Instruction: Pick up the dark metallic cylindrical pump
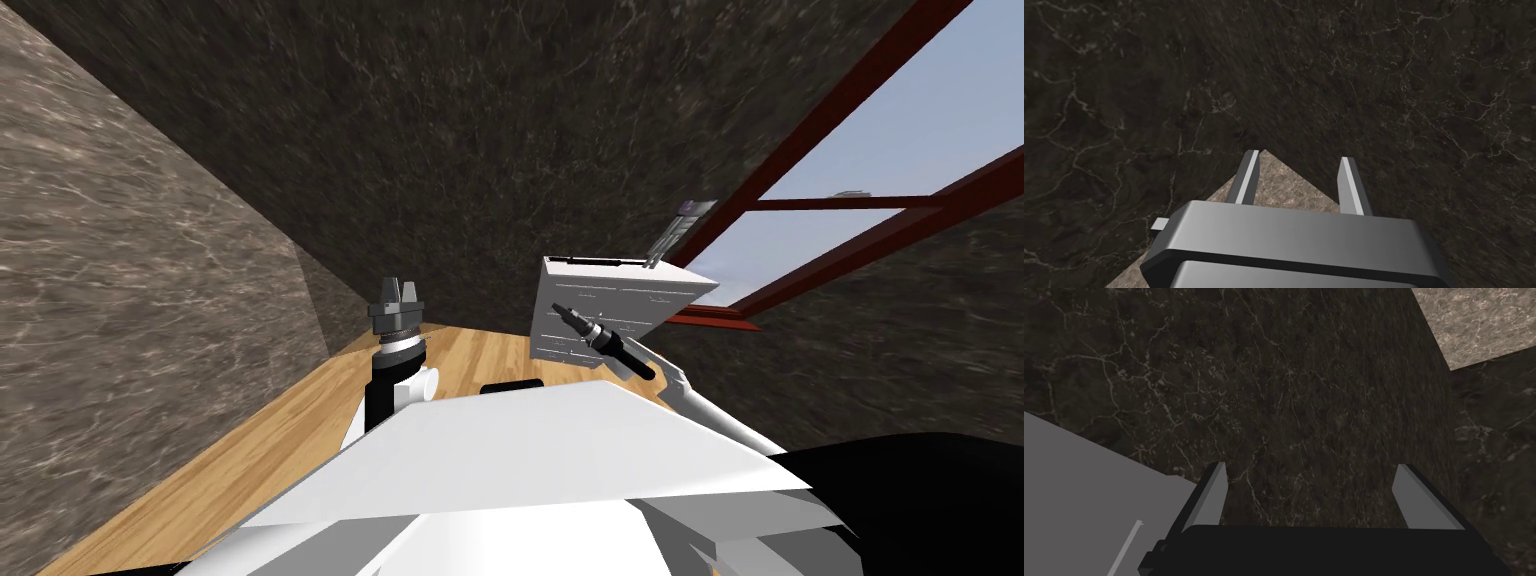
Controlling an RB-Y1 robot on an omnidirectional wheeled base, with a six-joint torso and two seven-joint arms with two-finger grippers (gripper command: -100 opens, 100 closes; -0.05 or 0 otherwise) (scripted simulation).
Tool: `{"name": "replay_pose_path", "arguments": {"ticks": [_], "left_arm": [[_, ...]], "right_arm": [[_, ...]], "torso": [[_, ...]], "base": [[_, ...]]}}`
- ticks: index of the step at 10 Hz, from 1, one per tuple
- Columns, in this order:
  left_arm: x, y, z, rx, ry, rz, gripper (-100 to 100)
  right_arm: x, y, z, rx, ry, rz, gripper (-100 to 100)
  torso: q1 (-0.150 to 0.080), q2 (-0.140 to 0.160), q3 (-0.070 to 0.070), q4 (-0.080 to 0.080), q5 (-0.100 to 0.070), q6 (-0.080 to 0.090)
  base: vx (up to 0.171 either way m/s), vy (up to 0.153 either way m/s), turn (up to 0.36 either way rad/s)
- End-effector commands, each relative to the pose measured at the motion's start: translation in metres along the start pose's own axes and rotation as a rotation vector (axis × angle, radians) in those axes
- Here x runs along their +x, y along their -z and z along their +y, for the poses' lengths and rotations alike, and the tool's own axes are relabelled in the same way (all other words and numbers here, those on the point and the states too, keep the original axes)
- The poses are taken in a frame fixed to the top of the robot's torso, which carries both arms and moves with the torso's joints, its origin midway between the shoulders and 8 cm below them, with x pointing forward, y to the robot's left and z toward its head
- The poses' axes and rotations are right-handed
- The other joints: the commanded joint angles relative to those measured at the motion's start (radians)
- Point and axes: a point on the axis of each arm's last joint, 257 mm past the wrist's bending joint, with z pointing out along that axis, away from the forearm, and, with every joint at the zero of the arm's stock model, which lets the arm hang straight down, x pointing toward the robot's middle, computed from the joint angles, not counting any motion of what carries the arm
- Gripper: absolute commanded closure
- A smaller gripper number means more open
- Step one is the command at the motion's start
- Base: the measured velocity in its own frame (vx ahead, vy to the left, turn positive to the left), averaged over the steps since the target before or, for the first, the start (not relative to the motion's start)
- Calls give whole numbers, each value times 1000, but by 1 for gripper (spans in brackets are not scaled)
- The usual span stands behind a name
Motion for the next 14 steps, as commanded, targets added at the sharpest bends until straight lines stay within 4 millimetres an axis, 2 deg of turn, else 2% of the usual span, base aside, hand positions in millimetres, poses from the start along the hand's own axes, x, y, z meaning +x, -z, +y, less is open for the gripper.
{"name": "replay_pose_path", "arguments": {"ticks": [1,2,4,5,10,11,13,14], "left_arm": [[0,0,0,0,0,0,0],[0,0,0,0,0,0,0],[0,0,0,0,0,0,0],[0,0,0,0,0,0,0],[0,0,0,0,0,0,0],[0,0,0,0,0,0,0],[0,0,0,0,0,0,0],[0,0,0,0,0,0,0]], "right_arm": [[3,2,-3,5,19,31,-100],[12,8,-12,7,49,88,-100],[11,12,-14,16,71,124,-100],[20,20,-24,19,101,180,-100],[21,41,-41,42,178,311,-100],[26,52,-51,49,207,368,-100],[21,58,-54,59,231,404,-100],[24,71,-63,63,260,462,-100]], "torso": [[0,0,0,0,0,0],[-1,-1,0,0,0,0],[0,1,0,0,0,0],[-1,-1,-1,0,0,0],[0,0,0,0,0,0],[-1,-1,-1,0,0,0],[-1,0,0,0,0,0],[-2,-1,0,0,0,1]], "base": [[-45,19,-34],[-87,39,214],[-54,35,46],[-60,53,210],[-53,35,80],[-70,38,273],[-51,34,20],[-41,50,207]]}}
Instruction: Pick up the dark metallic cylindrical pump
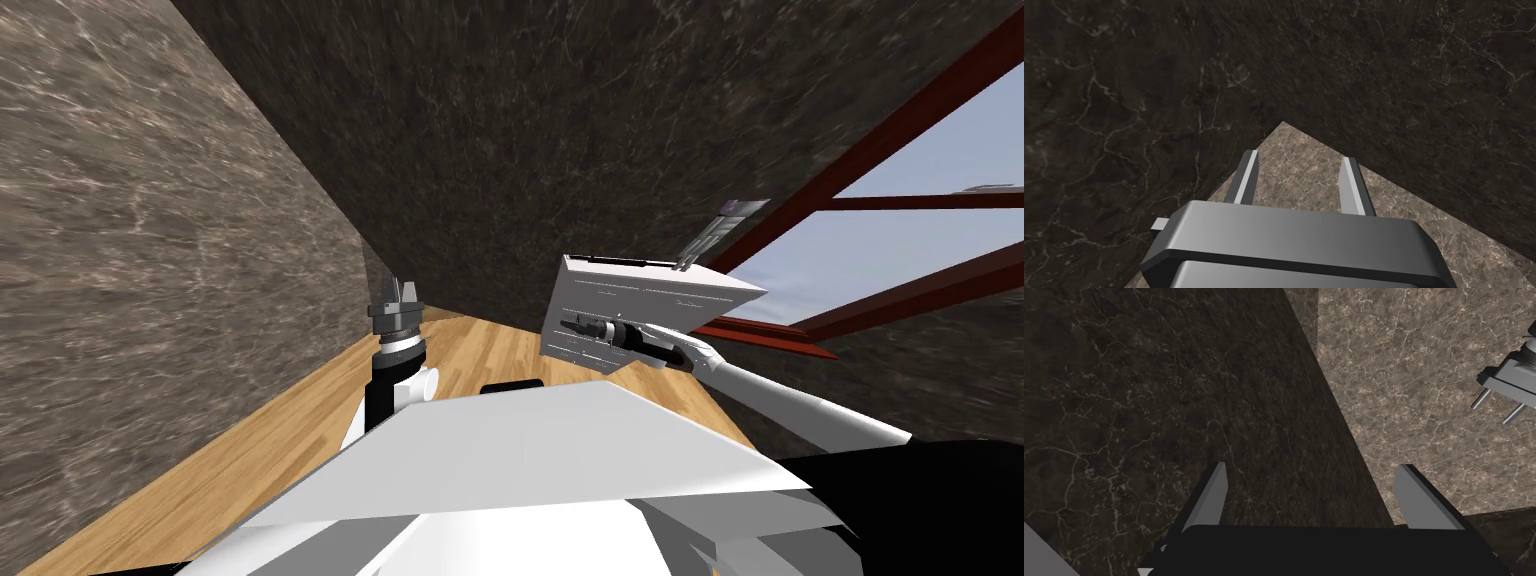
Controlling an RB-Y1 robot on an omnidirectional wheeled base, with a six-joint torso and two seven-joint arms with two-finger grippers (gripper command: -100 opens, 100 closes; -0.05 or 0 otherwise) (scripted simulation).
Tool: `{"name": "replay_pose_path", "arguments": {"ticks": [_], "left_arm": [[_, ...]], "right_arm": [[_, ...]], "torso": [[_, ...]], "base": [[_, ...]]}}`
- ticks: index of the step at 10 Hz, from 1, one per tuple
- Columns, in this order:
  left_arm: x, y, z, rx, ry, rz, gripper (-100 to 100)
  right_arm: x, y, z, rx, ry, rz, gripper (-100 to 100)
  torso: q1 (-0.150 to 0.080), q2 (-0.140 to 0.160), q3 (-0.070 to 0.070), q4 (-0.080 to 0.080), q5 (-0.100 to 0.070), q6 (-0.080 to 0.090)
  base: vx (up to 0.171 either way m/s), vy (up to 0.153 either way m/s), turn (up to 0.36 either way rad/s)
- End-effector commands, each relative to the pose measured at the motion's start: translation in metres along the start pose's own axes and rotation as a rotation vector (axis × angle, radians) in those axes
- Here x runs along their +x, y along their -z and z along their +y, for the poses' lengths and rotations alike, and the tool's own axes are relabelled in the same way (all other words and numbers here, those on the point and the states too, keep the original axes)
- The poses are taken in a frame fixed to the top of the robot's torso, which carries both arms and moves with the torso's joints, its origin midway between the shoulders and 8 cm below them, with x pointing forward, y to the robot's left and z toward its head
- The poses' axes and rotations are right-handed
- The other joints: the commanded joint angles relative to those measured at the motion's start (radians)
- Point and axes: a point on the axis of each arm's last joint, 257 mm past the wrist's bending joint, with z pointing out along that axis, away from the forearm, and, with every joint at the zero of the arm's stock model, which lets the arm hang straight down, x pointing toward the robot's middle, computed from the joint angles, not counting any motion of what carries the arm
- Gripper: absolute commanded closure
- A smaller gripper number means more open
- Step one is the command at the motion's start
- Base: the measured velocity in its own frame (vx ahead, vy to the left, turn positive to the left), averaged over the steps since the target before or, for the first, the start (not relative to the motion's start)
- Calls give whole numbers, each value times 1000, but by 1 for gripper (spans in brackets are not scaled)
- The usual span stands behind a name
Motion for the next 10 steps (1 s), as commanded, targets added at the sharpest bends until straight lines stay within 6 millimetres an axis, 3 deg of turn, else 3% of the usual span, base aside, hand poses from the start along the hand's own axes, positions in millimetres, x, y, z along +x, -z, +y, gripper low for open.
{"name": "replay_pose_path", "arguments": {"ticks": [1,5,10], "left_arm": [[0,0,0,0,0,0,0],[0,0,0,0,0,0,0],[0,0,0,0,0,0,0]], "right_arm": [[5,11,-10,13,33,57,-100],[16,45,-32,39,112,208,-100],[10,81,-54,90,180,335,-100]], "torso": [[0,0,0,0,0,0],[-2,1,1,0,0,1],[-1,0,0,0,0,1]], "base": [[-55,36,127],[-60,40,128],[-38,27,80]]}}
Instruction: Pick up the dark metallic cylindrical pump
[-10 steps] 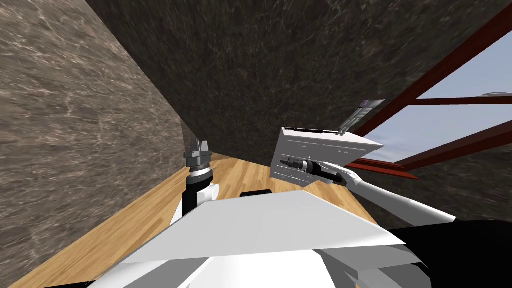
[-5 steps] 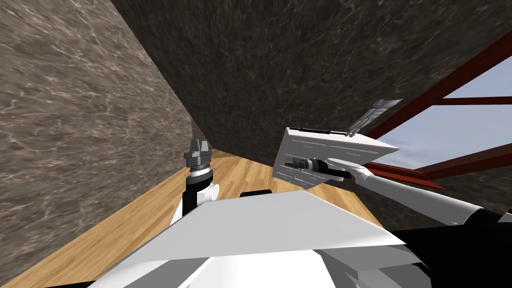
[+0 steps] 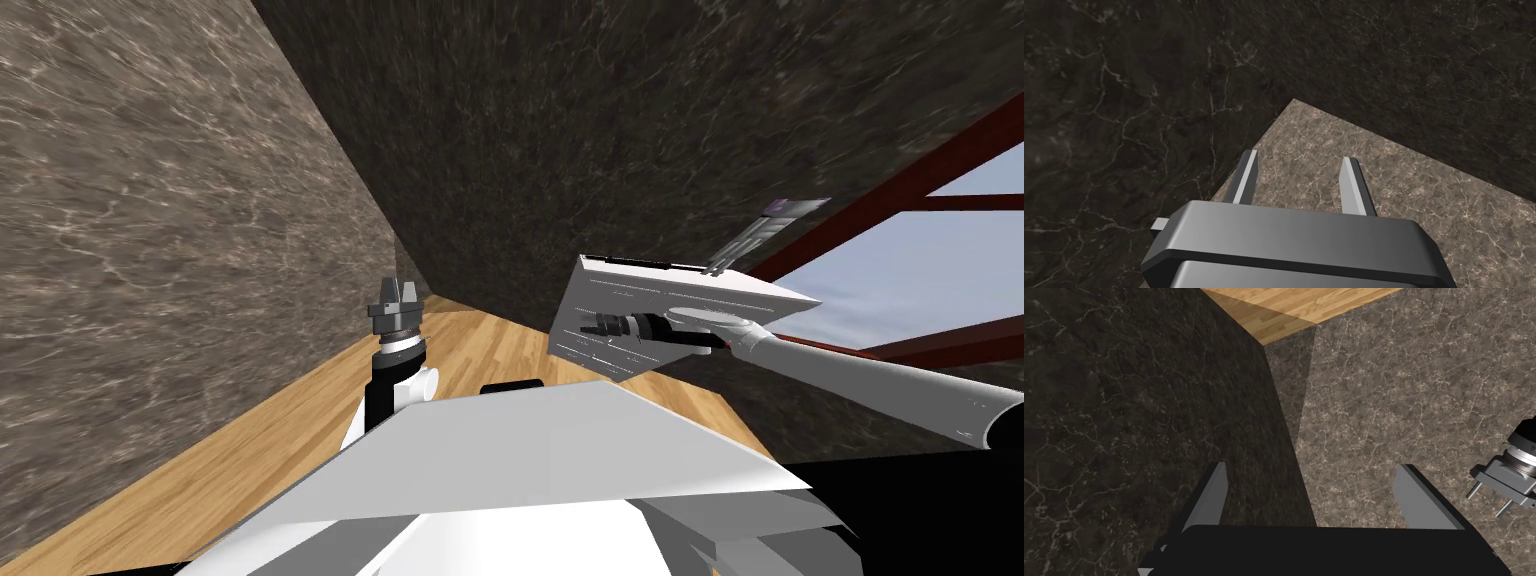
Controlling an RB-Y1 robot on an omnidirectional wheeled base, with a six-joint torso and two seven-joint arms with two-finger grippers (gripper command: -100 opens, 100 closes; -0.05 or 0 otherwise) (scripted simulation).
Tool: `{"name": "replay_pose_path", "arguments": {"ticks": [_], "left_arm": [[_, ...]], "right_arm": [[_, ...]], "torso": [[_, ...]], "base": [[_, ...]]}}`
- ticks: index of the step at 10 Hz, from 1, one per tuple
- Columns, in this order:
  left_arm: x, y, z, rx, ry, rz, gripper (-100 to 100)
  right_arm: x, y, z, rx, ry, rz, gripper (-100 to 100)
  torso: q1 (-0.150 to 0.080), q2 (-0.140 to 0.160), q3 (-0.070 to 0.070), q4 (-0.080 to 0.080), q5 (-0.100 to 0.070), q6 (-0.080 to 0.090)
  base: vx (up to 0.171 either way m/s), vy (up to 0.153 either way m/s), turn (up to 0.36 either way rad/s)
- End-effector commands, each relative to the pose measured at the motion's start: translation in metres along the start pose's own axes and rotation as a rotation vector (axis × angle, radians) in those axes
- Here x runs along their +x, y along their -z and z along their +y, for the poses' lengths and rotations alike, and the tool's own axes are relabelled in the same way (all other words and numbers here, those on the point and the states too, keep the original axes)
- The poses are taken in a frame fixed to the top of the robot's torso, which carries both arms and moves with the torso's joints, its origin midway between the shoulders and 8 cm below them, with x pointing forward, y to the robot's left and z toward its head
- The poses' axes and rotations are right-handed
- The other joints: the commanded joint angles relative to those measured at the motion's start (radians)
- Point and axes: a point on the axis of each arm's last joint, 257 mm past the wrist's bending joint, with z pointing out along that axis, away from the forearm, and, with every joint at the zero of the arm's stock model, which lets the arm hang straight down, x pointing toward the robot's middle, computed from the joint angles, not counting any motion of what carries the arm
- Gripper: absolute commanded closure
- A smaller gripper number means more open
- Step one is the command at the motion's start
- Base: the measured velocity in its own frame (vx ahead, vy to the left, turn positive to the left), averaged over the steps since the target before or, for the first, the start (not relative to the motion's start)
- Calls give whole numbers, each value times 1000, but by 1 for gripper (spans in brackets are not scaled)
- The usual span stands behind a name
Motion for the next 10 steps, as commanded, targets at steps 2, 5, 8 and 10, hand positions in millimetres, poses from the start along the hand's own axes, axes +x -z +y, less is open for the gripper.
{"name": "replay_pose_path", "arguments": {"ticks": [2,5,8,10], "left_arm": [[0,0,0,0,0,0,0],[0,0,0,0,0,0,0],[0,0,0,0,0,0,0],[0,0,0,0,0,0,0]], "right_arm": [[7,29,-18,34,47,97,-100],[11,56,-32,66,85,181,-100],[15,107,-53,117,135,316,-100],[10,117,-57,136,148,341,-100]], "torso": [[0,1,0,0,0,-1],[0,1,1,0,0,0],[0,0,0,0,0,0],[-1,0,0,0,0,0]], "base": [[-42,24,152],[-39,23,98],[-28,14,159],[-15,0,48]]}}
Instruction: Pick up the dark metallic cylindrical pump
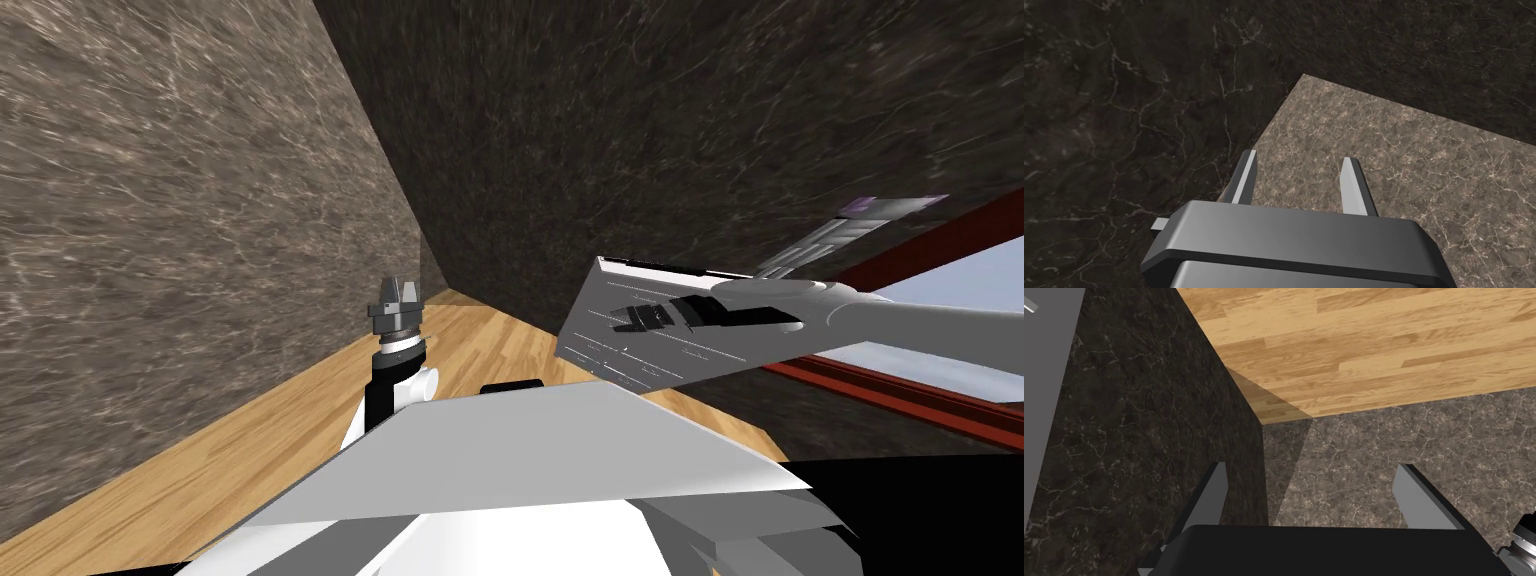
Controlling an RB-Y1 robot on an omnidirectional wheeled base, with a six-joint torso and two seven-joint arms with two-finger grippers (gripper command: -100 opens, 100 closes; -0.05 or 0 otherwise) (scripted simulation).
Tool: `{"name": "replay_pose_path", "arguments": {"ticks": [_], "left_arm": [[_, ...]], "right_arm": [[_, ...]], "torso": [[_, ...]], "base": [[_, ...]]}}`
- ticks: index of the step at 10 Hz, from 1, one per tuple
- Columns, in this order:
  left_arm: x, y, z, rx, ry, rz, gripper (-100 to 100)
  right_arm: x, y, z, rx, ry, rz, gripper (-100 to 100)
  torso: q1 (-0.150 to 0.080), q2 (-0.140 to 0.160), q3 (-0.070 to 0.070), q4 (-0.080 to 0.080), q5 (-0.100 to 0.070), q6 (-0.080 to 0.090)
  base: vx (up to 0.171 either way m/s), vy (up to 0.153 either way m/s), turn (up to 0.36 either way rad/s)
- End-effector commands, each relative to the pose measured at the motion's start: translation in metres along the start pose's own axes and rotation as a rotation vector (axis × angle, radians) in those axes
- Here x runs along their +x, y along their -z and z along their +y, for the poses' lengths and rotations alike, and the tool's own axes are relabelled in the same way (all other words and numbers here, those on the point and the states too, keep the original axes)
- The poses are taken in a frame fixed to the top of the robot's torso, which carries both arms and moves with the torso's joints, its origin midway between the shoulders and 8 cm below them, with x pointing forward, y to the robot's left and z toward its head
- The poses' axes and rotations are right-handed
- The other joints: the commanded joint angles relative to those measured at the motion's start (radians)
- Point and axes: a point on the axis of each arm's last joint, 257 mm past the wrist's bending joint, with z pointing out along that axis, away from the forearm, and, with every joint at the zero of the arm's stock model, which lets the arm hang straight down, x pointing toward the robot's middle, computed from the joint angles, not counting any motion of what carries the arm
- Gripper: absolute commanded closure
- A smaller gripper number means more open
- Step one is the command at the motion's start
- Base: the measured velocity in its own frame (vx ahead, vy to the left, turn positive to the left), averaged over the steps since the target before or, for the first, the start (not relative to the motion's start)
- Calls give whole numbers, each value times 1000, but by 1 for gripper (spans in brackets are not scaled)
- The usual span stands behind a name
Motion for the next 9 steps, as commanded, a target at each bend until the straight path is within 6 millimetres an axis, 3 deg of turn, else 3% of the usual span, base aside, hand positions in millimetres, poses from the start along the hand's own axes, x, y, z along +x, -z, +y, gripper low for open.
{"name": "replay_pose_path", "arguments": {"ticks": [1,2,3,4,7,9], "left_arm": [[0,0,0,0,0,0,0],[0,0,0,0,0,0,0],[0,0,0,0,0,0,0],[0,0,0,0,0,0,0],[0,0,0,0,0,0,0],[0,0,0,0,0,0,0]], "right_arm": [[9,25,-13,32,20,68,-100],[8,33,-16,42,30,86,-100],[15,57,-25,68,44,146,-100],[14,63,-27,78,49,158,-100],[26,113,-42,132,62,269,-100],[22,124,-44,148,74,292,-100]], "torso": [[0,0,0,0,0,0],[0,0,0,0,0,-1],[0,0,0,0,0,0],[-1,-1,0,0,0,-1],[-2,-1,-1,0,-1,0],[-4,-2,-1,-1,-1,0]], "base": [[-10,0,182],[-10,-8,114],[-8,-17,142],[-5,-22,83],[9,-37,133],[14,-40,49]]}}
